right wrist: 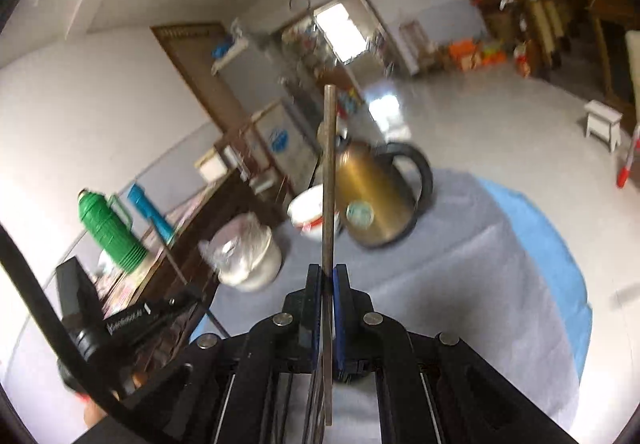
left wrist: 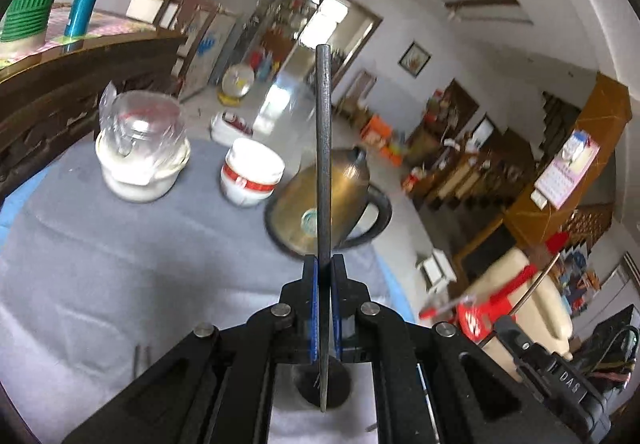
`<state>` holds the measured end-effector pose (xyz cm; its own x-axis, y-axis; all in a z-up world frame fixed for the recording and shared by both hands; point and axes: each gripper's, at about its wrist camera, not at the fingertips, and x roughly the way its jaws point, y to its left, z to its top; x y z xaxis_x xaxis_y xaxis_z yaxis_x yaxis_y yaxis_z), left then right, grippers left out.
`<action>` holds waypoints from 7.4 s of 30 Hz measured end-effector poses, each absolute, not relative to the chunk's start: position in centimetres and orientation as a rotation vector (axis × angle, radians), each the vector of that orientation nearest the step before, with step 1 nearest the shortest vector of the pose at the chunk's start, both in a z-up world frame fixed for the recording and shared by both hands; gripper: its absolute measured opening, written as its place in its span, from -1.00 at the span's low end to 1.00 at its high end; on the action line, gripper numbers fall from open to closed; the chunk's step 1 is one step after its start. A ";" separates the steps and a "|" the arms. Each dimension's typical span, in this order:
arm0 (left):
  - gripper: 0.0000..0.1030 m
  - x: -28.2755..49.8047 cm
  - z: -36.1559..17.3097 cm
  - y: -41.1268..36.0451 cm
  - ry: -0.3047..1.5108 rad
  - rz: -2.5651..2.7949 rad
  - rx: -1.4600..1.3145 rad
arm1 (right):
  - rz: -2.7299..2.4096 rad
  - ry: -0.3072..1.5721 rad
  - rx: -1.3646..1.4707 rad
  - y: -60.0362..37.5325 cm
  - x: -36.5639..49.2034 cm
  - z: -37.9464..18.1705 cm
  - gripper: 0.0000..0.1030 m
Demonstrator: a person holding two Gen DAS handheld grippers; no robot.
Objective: Organize utensils
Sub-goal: 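Lift both held chopsticks and lower them upright into the grey holder cup, then open both tools to release the chopsticks into the holder cup, then move both open tools back over the remaining chopsticks on the cloth, then grasp a dark chopstick with the right tool while the left tool grasps another, then lift both held chopsticks and lower them upright into the grey holder cup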
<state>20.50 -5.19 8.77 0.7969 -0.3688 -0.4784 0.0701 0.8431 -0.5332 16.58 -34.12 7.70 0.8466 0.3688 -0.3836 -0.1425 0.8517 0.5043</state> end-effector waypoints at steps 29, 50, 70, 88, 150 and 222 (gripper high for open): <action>-0.88 21.5 0.6 -12.1 0.641 -0.221 -0.289 | 0.203 0.557 0.328 -30.8 20.7 -0.9 -0.88; -0.75 19.0 0.5 -11.6 0.715 -0.255 -0.273 | 0.217 0.671 0.373 -31.6 19.9 -2.5 -0.83; 0.54 10.4 -0.8 5.9 0.739 0.043 -0.299 | 0.125 0.640 0.304 -30.0 9.6 -3.6 0.59; 0.54 8.8 -10.2 9.2 1.017 0.207 -0.246 | 0.027 0.882 0.167 -26.9 10.0 -12.4 0.58; -0.49 17.5 -9.2 0.3 1.479 -0.008 -0.124 | 0.388 1.370 0.093 -21.4 18.1 -13.5 -0.84; -0.89 12.8 -1.9 8.6 1.031 -0.056 -0.422 | 0.285 0.858 0.510 -29.8 11.9 -5.1 -0.89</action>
<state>12.76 8.57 -1.90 0.5201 -0.2411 -0.8194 -0.1510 0.9183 -0.3660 11.89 -29.81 -5.10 0.6266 0.4366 -0.6456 -0.0366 0.8439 0.5352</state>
